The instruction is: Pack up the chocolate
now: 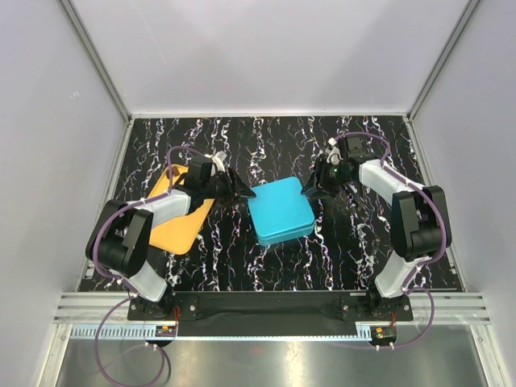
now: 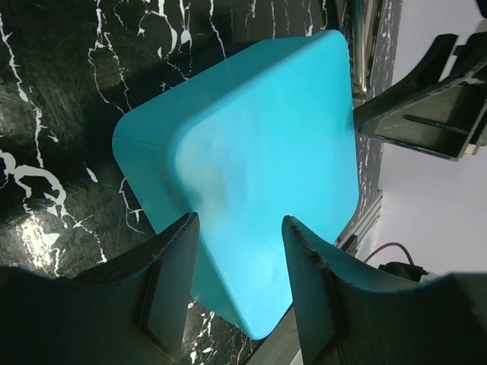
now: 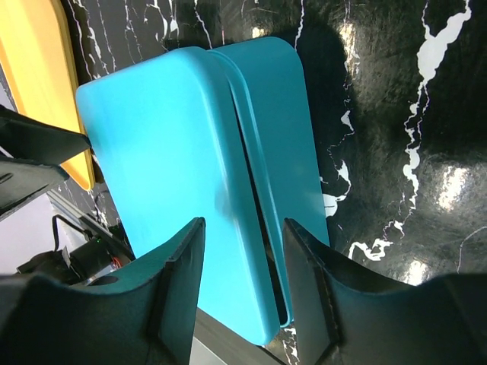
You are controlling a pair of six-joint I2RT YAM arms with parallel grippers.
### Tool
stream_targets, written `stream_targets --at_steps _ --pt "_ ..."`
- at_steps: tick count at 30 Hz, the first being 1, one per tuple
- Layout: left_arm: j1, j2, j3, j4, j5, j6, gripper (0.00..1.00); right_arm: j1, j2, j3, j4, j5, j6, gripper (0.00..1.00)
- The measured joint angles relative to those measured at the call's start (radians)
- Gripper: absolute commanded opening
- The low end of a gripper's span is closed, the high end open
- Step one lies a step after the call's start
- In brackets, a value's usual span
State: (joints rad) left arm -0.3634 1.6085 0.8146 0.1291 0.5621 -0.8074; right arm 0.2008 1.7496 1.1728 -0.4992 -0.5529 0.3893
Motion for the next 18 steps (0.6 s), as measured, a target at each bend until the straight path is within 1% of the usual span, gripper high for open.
stream_targets --at_steps 8,13,18 --pt "-0.017 0.005 0.017 -0.029 -0.022 0.026 0.53 0.000 -0.052 -0.045 0.005 0.019 -0.002 0.52" --pt "-0.020 0.005 0.017 -0.030 -0.026 0.027 0.52 0.000 -0.056 -0.079 0.004 0.035 -0.004 0.52" --pt "-0.026 0.005 0.017 -0.030 -0.029 0.026 0.52 0.000 -0.063 -0.083 0.002 0.048 -0.008 0.50"
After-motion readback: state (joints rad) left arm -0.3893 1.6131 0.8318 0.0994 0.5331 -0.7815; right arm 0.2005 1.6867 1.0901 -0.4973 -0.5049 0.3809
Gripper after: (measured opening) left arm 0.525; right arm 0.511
